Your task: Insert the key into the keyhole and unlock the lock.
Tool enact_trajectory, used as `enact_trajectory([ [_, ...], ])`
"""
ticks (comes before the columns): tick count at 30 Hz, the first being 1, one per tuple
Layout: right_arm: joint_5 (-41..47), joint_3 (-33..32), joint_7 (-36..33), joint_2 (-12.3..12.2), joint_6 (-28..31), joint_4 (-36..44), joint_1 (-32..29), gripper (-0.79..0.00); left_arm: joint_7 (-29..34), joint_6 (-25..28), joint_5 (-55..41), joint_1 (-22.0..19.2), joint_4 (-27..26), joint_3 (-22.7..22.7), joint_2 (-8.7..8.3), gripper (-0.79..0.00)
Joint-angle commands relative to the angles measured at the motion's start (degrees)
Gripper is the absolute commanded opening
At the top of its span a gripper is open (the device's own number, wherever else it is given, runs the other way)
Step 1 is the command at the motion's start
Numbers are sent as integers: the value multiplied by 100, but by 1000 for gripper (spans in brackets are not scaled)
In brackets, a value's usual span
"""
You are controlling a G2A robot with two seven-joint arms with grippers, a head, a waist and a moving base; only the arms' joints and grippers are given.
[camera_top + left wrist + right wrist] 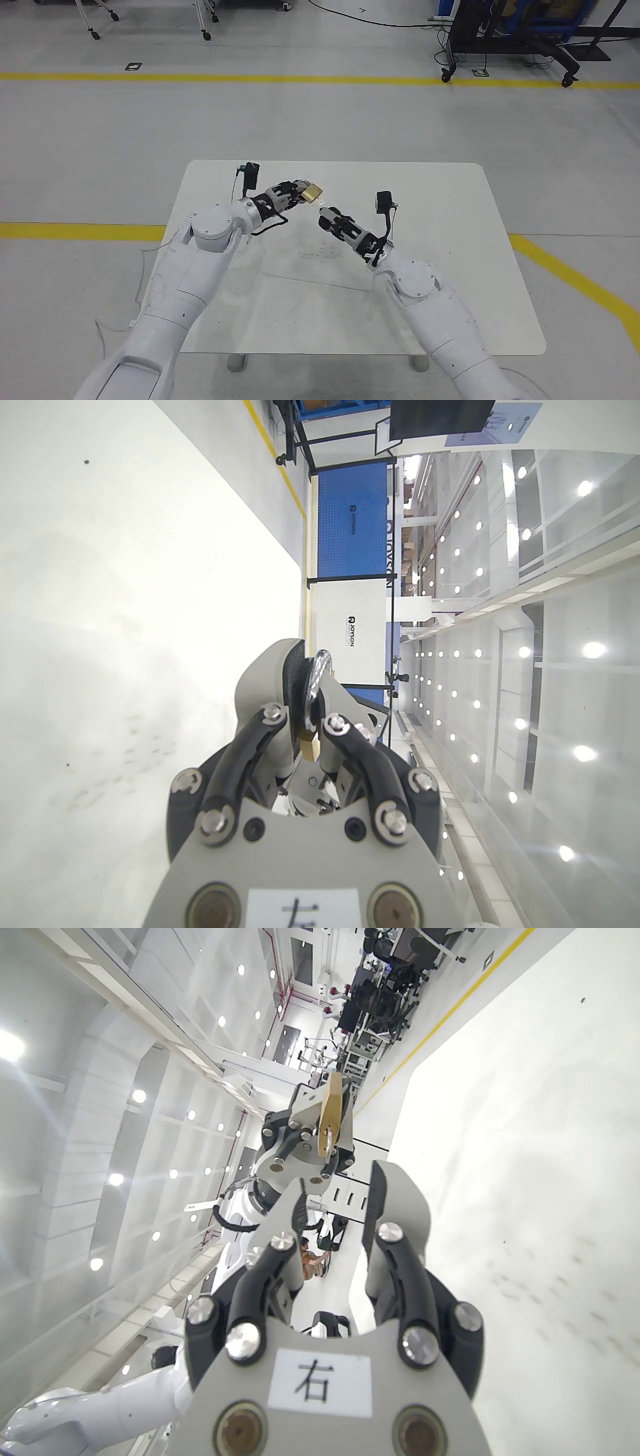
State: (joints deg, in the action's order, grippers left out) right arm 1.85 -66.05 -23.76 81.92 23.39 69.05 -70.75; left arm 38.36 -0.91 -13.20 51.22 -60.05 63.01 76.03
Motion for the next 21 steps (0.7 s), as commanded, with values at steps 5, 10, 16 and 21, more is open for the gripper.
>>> enact_trajectory([
  [5,-1,26,166,5,27,-38,24,-659,29,3,-6,13,-23,17,-4,-785],
  [10,79,51,211,14,4,-111,73,-662,59,0,21,17,-43,5,-4,-785],
  [16,195,95,204,29,21,-201,147,-785,108,10,53,23,-65,-10,-6,-785],
  [21,270,135,215,42,32,-255,204,-785,154,5,91,19,-74,-36,-5,-785],
])
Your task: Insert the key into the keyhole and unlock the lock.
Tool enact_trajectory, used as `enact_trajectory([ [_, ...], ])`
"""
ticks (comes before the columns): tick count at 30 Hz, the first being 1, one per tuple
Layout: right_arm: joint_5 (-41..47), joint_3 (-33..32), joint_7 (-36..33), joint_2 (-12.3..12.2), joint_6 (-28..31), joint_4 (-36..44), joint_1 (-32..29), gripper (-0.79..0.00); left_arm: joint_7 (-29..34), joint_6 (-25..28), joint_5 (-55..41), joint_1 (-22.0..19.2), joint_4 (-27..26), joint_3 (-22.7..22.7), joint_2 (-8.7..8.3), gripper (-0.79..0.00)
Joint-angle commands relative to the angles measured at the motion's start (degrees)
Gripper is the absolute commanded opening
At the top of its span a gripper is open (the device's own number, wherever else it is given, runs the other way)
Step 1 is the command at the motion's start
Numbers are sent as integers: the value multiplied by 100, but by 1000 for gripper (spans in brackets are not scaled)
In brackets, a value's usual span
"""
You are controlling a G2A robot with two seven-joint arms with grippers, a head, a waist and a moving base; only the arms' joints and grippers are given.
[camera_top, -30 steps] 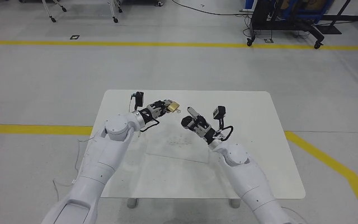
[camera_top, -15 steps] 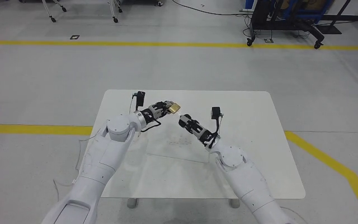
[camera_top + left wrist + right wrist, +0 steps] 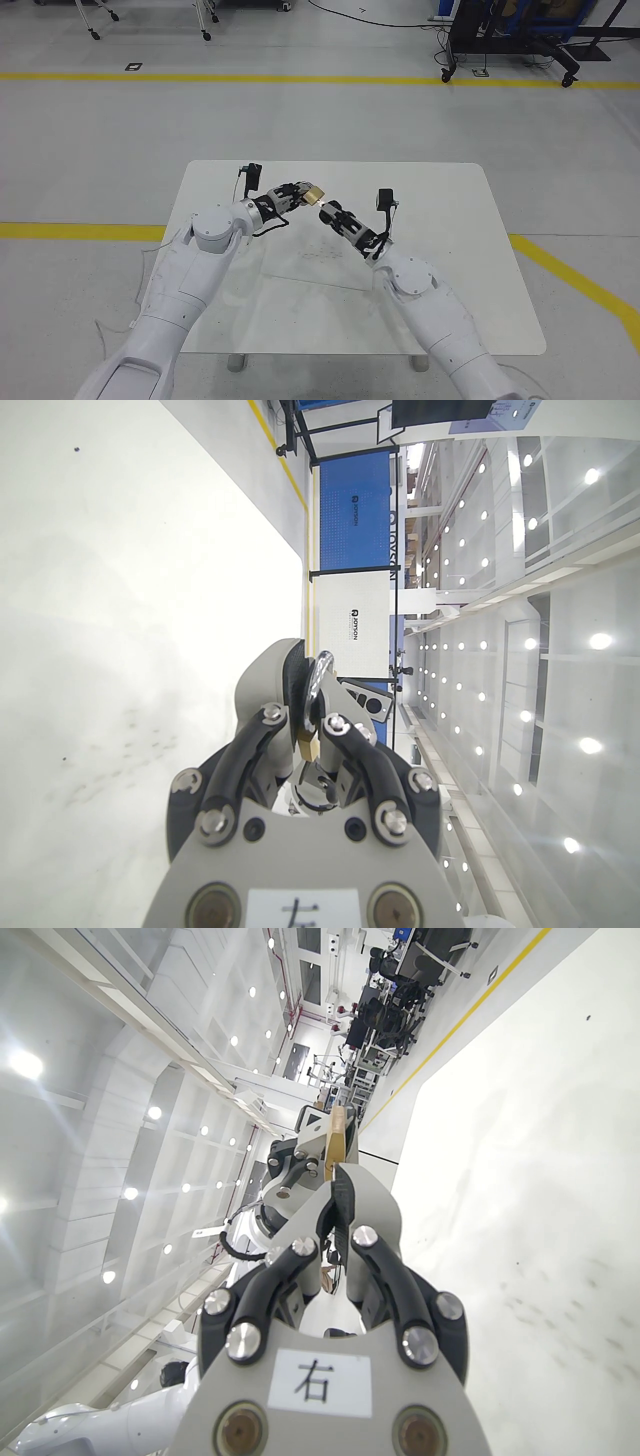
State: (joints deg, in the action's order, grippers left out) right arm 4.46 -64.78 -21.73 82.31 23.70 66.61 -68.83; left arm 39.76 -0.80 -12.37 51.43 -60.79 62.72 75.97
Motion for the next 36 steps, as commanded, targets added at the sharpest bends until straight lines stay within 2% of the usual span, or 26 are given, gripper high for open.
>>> enact_trajectory([
  [1,19,18,17,6,-2,-25,22,-785,21,-8,13,-4,1,-11,1,-785],
  [5,168,50,25,24,12,-62,40,-785,33,0,39,-11,8,-25,2,-785],
  [6,310,46,-8,31,28,-66,38,-699,31,-2,40,-12,9,-26,3,-785],
  [7,502,35,-66,38,44,-72,31,-431,25,5,23,-13,12,-16,3,-785],
  [8,695,13,-141,42,69,-82,28,-243,16,13,13,-11,18,-6,2,-785],
  [9,875,-11,-219,44,87,-98,24,-262,9,22,0,-10,20,5,1,-785],
  [12,1288,-77,-465,42,73,-155,27,-499,-5,38,-22,-1,20,23,0,-785],
  [14,1477,-103,-589,40,26,-188,30,-548,-3,44,-32,4,17,26,0,-785],
  [26,1972,-59,-965,57,-329,-367,117,-594,21,131,3,10,10,23,-2,-785],
  [28,2096,-66,-1000,64,-373,-400,135,-634,29,153,-1,16,6,26,-3,-785],
  [30,2243,-77,-1052,69,-454,-429,151,-708,62,191,13,19,-11,20,-5,-785],
  [34,2429,-96,-1146,73,-591,-484,186,-779,188,345,4,25,-21,19,-10,-785],
  [36,2532,-103,-1173,78,-654,-503,201,-785,202,368,18,23,-24,16,-11,-785],
])
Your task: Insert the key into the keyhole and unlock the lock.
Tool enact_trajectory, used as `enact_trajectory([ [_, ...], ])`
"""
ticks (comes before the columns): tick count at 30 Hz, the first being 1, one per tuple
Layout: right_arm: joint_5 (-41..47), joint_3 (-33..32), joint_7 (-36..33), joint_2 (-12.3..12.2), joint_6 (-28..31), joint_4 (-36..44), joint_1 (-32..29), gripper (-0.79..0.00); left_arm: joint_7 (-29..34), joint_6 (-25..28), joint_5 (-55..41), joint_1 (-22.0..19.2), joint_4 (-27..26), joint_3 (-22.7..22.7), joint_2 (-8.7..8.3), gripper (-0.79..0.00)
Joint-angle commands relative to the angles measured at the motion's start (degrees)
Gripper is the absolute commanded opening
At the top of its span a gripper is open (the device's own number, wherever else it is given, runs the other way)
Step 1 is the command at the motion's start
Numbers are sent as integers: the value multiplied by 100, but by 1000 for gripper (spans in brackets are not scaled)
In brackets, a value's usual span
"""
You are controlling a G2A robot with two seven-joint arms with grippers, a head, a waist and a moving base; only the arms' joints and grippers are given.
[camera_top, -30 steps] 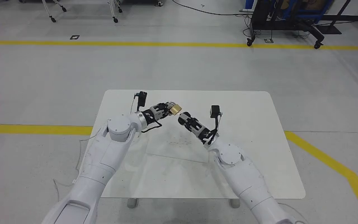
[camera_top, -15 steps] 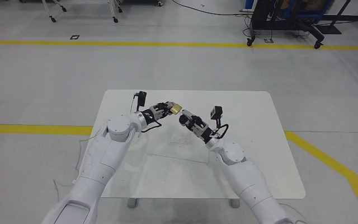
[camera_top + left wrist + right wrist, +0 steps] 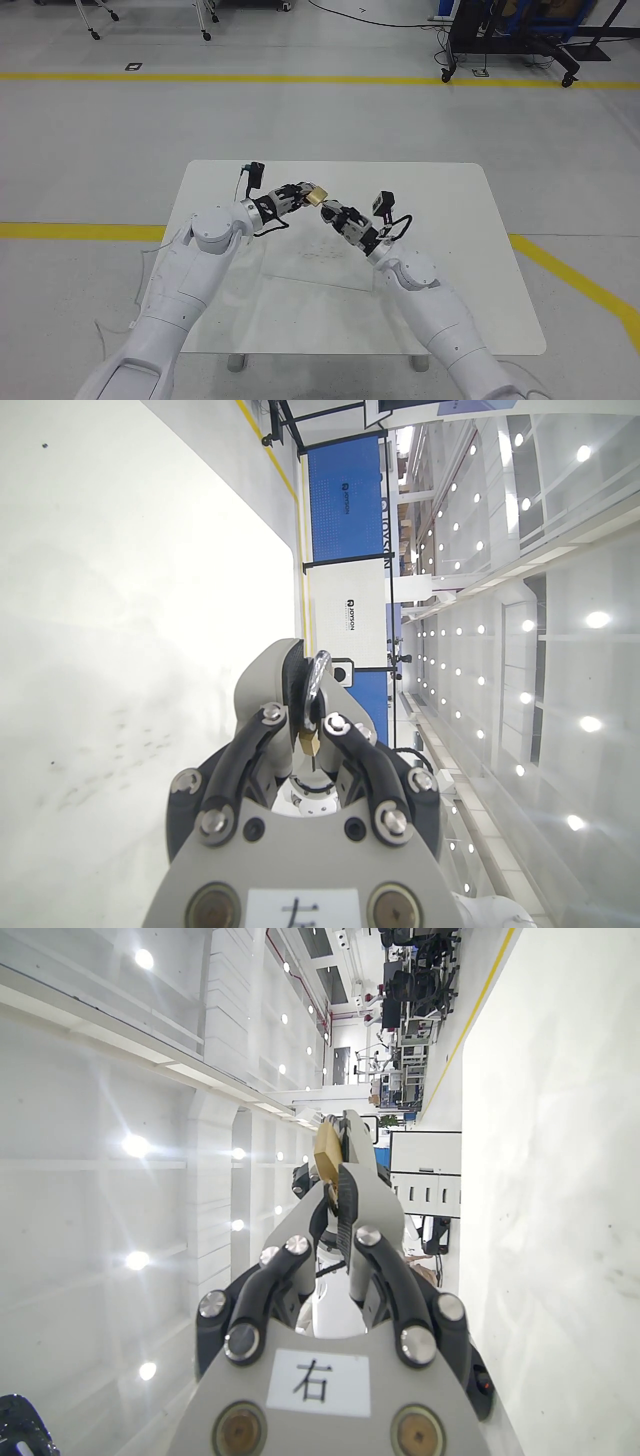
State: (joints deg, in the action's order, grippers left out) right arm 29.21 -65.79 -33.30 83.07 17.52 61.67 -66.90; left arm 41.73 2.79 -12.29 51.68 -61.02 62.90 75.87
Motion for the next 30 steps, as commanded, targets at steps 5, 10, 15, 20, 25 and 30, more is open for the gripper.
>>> enact_trajectory([
  [5,809,-17,-497,32,-502,-66,42,-785,29,100,41,6,-31,-5,-5,-785],
  [10,1899,-147,-1190,41,-1587,-275,146,-785,56,326,219,33,-127,-22,-22,-785],
  [15,2688,-314,-1706,28,-2529,-567,299,-785,75,485,275,75,-199,-13,-35,-785],
  [20,3075,-354,-2068,26,-2992,-776,366,-785,16,586,325,111,-243,21,-49,-785],
  [25,2952,-380,-2081,1,-2887,-888,433,-785,20,621,351,139,-283,31,-59,-785],
  [30,2398,-421,-2071,-58,-2129,-738,372,0,-18,476,296,146,-256,55,-61,-785],
])
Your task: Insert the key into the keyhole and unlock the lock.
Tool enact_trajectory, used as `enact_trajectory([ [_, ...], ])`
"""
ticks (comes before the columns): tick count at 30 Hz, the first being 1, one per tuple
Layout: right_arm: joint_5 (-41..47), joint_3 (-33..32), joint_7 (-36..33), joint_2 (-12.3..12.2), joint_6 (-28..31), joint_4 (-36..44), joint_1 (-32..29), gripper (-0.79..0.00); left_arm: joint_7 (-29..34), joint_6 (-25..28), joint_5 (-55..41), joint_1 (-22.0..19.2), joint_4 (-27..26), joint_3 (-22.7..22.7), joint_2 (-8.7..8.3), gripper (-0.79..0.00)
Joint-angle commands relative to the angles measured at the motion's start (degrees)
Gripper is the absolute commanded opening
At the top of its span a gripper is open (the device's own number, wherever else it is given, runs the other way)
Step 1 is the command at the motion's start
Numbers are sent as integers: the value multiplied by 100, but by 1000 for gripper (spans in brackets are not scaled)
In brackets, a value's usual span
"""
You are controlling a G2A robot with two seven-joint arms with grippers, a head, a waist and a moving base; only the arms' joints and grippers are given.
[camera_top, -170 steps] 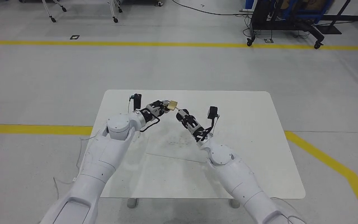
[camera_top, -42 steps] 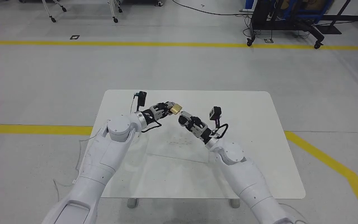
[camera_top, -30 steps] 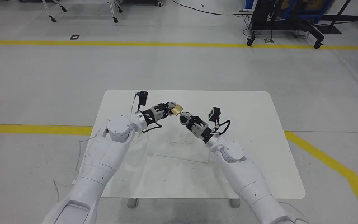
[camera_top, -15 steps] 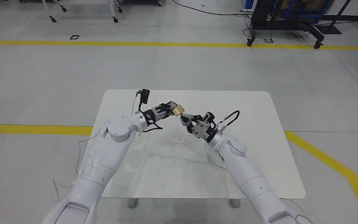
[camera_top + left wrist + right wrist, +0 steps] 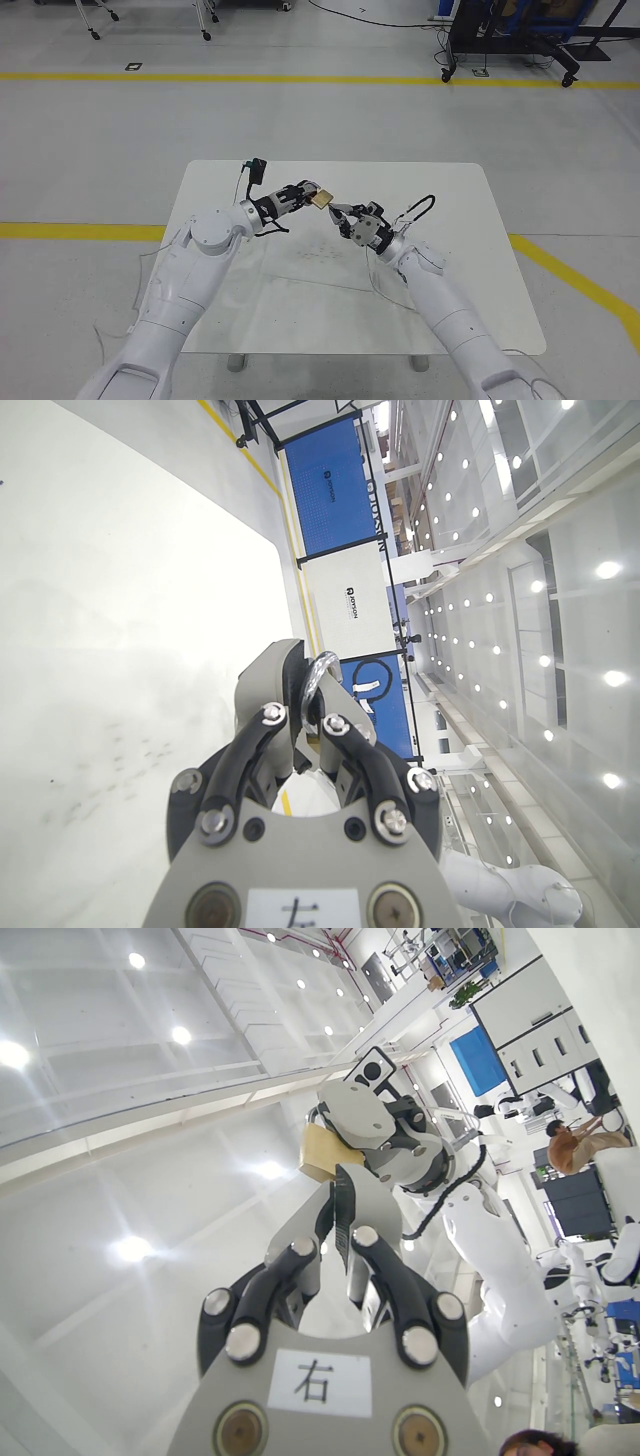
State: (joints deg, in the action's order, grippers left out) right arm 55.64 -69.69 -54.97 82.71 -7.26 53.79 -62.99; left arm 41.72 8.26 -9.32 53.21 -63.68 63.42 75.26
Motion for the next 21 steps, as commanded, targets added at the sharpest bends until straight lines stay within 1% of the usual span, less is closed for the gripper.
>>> enact_trajectory([
  [1,-360,-56,105,-37,565,126,-66,0,-28,-109,-11,-7,14,3,1,-785],
  [3,-776,-194,288,-97,1186,274,-162,0,-32,-194,-1,-13,20,-5,0,-785],
  [6,-1314,-503,438,-213,1908,615,-393,0,29,-363,91,-39,35,-50,-2,-785],
  [8,-1567,-788,563,-295,2318,936,-599,0,206,-573,167,-84,67,-140,2,-785],
  [11,-1905,-1236,780,-407,2845,1559,-971,0,659,-952,383,-213,170,-381,18,-785],
  [12,-1961,-1373,869,-435,2953,1771,-1108,0,884,-1070,453,-278,206,-492,29,-785],
  [15,-1961,-1373,869,-435,2953,1771,-1108,0,1347,-1367,980,-501,413,-900,67,-785],
  [18,-1961,-1373,869,-435,2953,1771,-1108,0,1383,-1640,1605,-674,582,-1321,130,-785],
  [20,-1961,-1373,869,-435,2953,1771,-1108,0,1327,-1769,1825,-749,682,-1513,178,-785],
  [21,-1961,-1373,869,-435,2953,1771,-1108,0,1411,-1844,1895,-796,756,-1602,201,-785],
])
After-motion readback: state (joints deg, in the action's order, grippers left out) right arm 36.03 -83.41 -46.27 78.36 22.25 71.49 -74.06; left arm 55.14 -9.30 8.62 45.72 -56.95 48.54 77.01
